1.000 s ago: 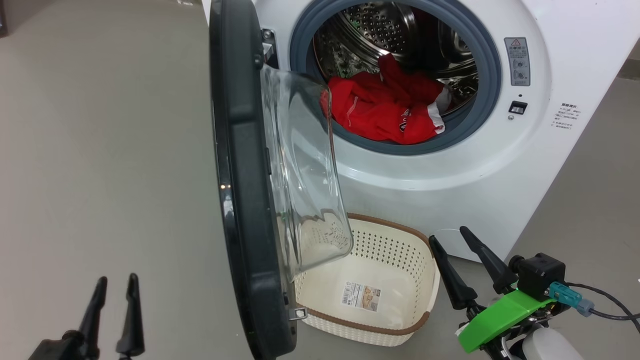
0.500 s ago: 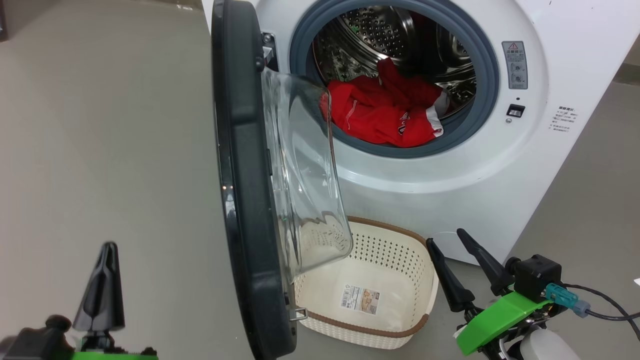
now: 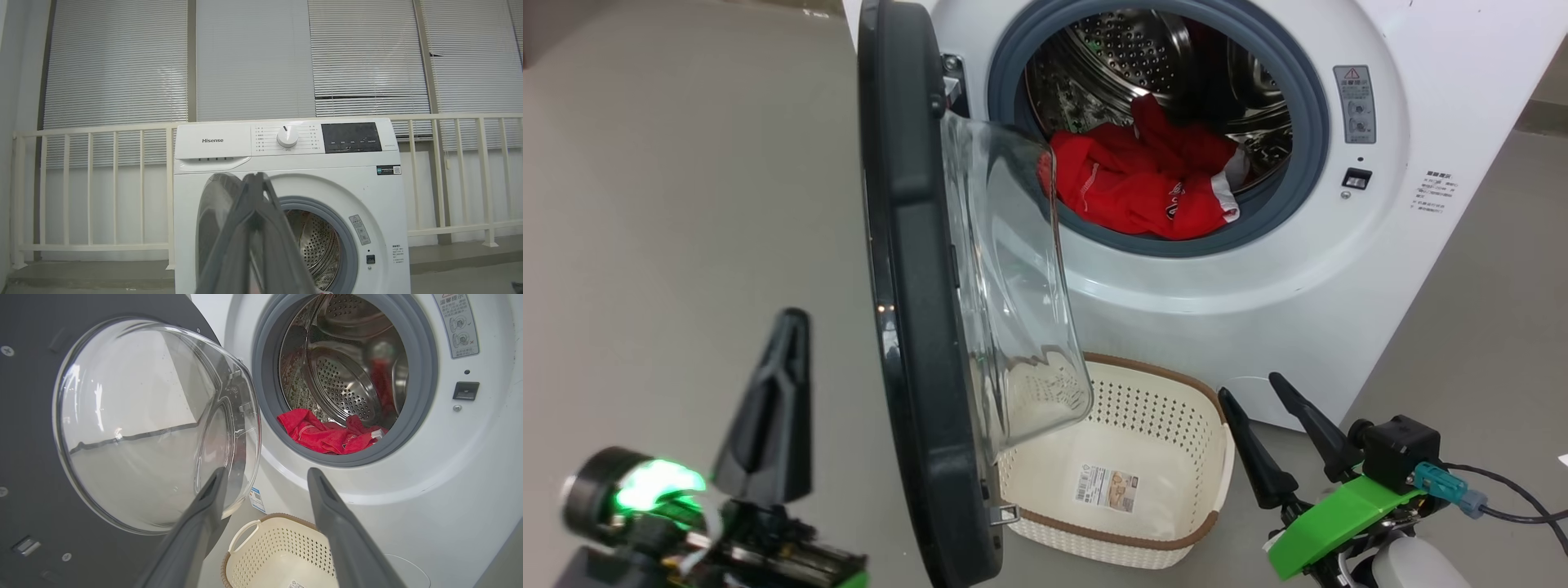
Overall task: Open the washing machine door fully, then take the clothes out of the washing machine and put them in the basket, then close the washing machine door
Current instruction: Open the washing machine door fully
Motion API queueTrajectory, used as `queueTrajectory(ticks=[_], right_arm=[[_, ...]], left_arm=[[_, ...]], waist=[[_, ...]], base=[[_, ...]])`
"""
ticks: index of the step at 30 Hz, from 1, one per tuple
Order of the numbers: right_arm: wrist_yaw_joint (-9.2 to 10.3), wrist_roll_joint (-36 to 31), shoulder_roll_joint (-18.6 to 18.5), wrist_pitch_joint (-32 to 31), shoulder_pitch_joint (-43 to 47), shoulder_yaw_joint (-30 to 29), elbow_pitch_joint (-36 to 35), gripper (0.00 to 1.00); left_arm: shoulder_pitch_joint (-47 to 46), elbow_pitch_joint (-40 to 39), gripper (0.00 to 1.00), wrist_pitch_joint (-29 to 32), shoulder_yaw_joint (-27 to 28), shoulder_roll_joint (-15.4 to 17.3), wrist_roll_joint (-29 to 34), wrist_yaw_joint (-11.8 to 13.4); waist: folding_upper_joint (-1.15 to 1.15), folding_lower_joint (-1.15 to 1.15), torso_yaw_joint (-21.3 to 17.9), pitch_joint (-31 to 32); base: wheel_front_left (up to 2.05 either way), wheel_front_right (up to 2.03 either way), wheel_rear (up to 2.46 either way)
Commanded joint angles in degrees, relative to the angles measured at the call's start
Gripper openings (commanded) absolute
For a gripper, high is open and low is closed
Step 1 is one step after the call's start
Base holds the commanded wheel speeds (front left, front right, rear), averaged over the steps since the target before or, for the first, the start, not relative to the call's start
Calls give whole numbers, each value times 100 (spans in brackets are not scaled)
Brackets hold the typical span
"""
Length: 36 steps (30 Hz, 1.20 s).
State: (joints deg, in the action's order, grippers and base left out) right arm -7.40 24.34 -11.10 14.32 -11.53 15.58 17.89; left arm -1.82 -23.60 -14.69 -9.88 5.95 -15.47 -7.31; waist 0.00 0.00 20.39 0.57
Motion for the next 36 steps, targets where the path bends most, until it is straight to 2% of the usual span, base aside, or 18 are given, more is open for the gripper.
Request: queueTrajectory(ticks=[1, 8, 15, 20, 36], right_arm=[[-9, -2, 2, 68, -26, 84, -160, 100], [-9, -20, 11, 68, -55, 69, -187, 100], [-9, -29, 39, 68, -58, 64, -191, 100], [-9, -36, 56, 68, -59, 66, -194, 100], [-9, -38, 79, 68, -52, 47, -191, 100]], left_arm=[[-173, -191, 0, 4, 68, 139, -101, -18], [-96, -175, 0, 177, -758, 413, -465, -18], [-3, 504, 0, 261, -1368, 510, -676, -18], [-4, 1082, 0, 250, -1542, 526, -779, -18], [-11, 2183, 0, 93, -1967, 438, -974, -17]], waist=[[0, 0, -12, -13], [0, 0, -71, -47], [0, 0, -131, -51], [0, 0, -172, -68], [0, 0, -179, -87]], base=[[0, 0, 0], [0, 0, 0], [0, 0, 0], [0, 0, 0], [0, 0, 0]])
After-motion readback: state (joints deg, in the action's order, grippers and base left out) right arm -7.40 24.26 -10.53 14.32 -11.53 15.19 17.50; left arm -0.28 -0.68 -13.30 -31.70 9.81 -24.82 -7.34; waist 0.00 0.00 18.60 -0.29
